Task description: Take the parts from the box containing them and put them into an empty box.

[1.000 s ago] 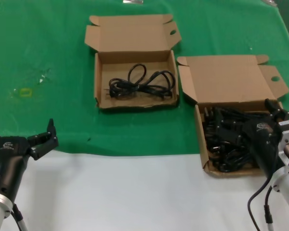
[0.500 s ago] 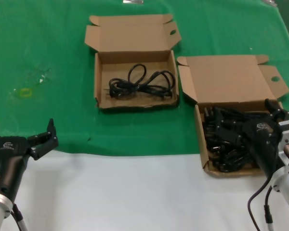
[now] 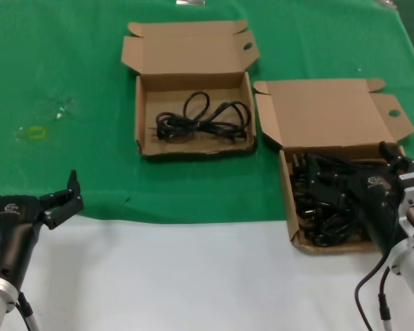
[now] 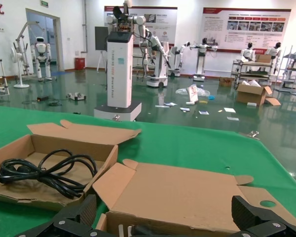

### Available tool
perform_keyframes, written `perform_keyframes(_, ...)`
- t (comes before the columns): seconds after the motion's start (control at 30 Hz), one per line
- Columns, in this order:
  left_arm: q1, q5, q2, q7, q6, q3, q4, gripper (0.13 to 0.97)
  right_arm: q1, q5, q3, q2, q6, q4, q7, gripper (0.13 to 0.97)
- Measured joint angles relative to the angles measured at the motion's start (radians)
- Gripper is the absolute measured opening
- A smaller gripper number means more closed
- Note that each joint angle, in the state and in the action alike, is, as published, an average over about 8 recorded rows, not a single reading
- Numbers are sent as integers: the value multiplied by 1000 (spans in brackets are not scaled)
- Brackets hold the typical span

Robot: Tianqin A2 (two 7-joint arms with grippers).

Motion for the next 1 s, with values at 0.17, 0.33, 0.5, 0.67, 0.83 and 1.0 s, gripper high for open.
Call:
perform_keyframes(0.17, 0, 0, 0, 0, 0, 0, 0, 966, 0, 0, 0, 0, 0, 0, 0, 966)
perform_keyframes(0.33, 0, 0, 0, 0, 0, 0, 0, 966, 0, 0, 0, 0, 0, 0, 0, 966)
perform_keyframes(0.5, 0, 0, 0, 0, 0, 0, 0, 966, 0, 0, 0, 0, 0, 0, 0, 966)
perform_keyframes(0.67, 0, 0, 0, 0, 0, 0, 0, 966, 0, 0, 0, 0, 0, 0, 0, 966)
perform_keyframes(0.83, 0, 0, 0, 0, 0, 0, 0, 966, 0, 0, 0, 0, 0, 0, 0, 966)
perform_keyframes(1.0, 0, 0, 0, 0, 0, 0, 0, 966, 0, 0, 0, 0, 0, 0, 0, 966)
